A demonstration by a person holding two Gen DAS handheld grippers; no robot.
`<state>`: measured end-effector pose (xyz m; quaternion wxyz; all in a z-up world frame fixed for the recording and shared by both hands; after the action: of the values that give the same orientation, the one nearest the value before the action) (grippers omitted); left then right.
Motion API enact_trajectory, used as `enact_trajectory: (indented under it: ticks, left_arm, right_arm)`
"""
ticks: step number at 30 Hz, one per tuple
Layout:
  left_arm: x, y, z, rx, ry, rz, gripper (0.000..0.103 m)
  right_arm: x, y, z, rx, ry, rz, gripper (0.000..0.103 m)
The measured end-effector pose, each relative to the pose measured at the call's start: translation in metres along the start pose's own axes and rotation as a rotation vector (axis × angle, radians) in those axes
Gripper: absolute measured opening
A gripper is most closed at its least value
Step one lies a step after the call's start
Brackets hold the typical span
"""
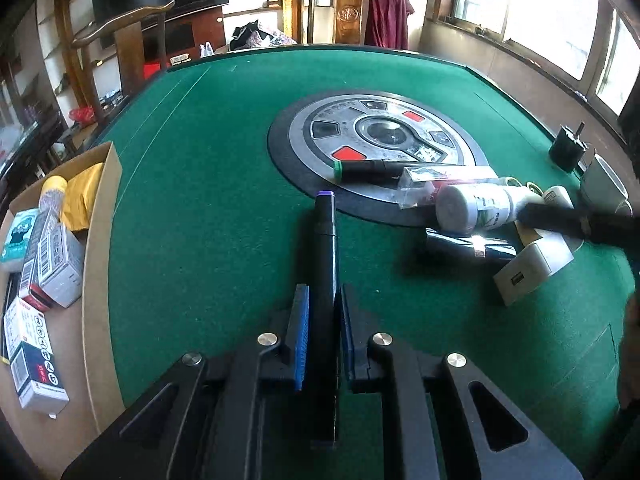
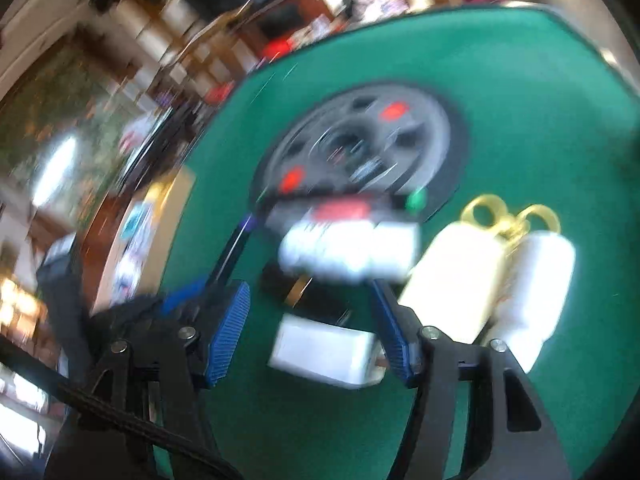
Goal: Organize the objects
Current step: 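Grasp a black marker with the left tool while the right tool grasps a small white box, then carry the black marker and small white box over the tray with both tools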
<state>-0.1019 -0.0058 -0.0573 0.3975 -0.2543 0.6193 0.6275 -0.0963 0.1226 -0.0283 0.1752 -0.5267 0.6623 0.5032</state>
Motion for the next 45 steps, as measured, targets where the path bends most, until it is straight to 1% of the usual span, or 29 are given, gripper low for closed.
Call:
enact_trajectory:
  ticks: [2, 4, 7, 9, 11, 12, 13, 14, 16, 19, 23, 25, 28, 30, 34, 41, 45]
  left_arm:
    - [0.000, 0.000, -0.001, -0.008, -0.007, 0.002, 0.012]
    - [0.000, 0.000, -0.002, -0.014, -0.016, 0.005, 0.012]
    - [0.000, 0.000, -0.002, -0.014, -0.020, 0.004, 0.012]
    - [0.002, 0.001, -0.002, -0.006, -0.016, 0.006, 0.012]
    - [0.003, 0.002, -0.001, -0.001, -0.013, 0.006, 0.012]
    - [0.004, 0.003, -0.001, 0.000, -0.014, 0.007, 0.012]
    - [0.005, 0.004, -0.001, 0.001, -0.015, 0.007, 0.012]
    - [0.006, 0.005, 0.000, 0.004, -0.013, 0.009, 0.012]
    - [0.006, 0.005, 0.000, 0.004, -0.004, 0.017, 0.012]
    - [0.003, 0.002, 0.000, -0.011, -0.008, 0.032, 0.012]
    - [-0.006, 0.003, -0.001, -0.028, -0.020, 0.063, 0.012]
    - [-0.010, 0.003, -0.002, -0.040, -0.029, 0.078, 0.012]
    - [-0.021, 0.003, -0.003, -0.048, -0.008, 0.115, 0.012]
    - [-0.029, 0.003, -0.004, -0.058, 0.003, 0.140, 0.012]
    - [-0.041, 0.001, -0.006, -0.057, 0.032, 0.174, 0.012]
    - [-0.048, -0.006, -0.006, -0.044, 0.058, 0.187, 0.012]
    - [-0.049, -0.009, -0.008, -0.044, 0.065, 0.187, 0.012]
  right_arm:
    - [-0.005, -0.010, -0.010, -0.069, 0.010, -0.036, 0.062]
    - [-0.013, -0.014, -0.018, -0.134, -0.010, -0.018, 0.062]
    - [-0.014, -0.020, -0.019, -0.234, -0.136, 0.003, 0.062]
    - [-0.009, -0.024, -0.020, -0.287, -0.194, 0.012, 0.061]
    - [-0.004, -0.029, -0.021, -0.325, -0.226, 0.007, 0.051]
    - [-0.001, -0.032, -0.019, -0.340, -0.251, -0.004, 0.034]
    - [0.002, -0.034, -0.016, -0.345, -0.274, -0.015, 0.022]
    - [0.005, -0.034, -0.015, -0.346, -0.285, -0.023, 0.020]
    - [0.007, -0.034, -0.015, -0.350, -0.322, -0.022, 0.019]
    - [0.002, -0.029, -0.016, -0.315, -0.303, 0.004, 0.019]
    - [-0.008, -0.022, -0.016, -0.256, -0.237, 0.046, 0.019]
    - [-0.014, -0.017, -0.018, -0.228, -0.205, 0.082, 0.019]
    - [-0.019, -0.014, -0.026, -0.207, -0.156, 0.128, 0.019]
    - [-0.019, -0.014, -0.034, -0.209, -0.134, 0.142, 0.020]
    - [-0.016, -0.016, -0.047, -0.214, -0.124, 0.164, 0.020]
    - [-0.014, -0.019, -0.055, -0.218, -0.116, 0.162, 0.020]
    - [-0.013, -0.020, -0.056, -0.231, -0.128, 0.159, 0.020]
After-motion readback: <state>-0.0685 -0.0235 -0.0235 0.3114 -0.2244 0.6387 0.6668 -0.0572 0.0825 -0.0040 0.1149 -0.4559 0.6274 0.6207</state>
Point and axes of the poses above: each gripper's, at about its wrist camera, not at the fingertips, and x roughly the way its jaws point, z to its right, y to its top, the point moved 8 cm from there along x, roughly the way its jaws point, and after that the axes turned 5 degrees about -y, right-handed, at the moved point
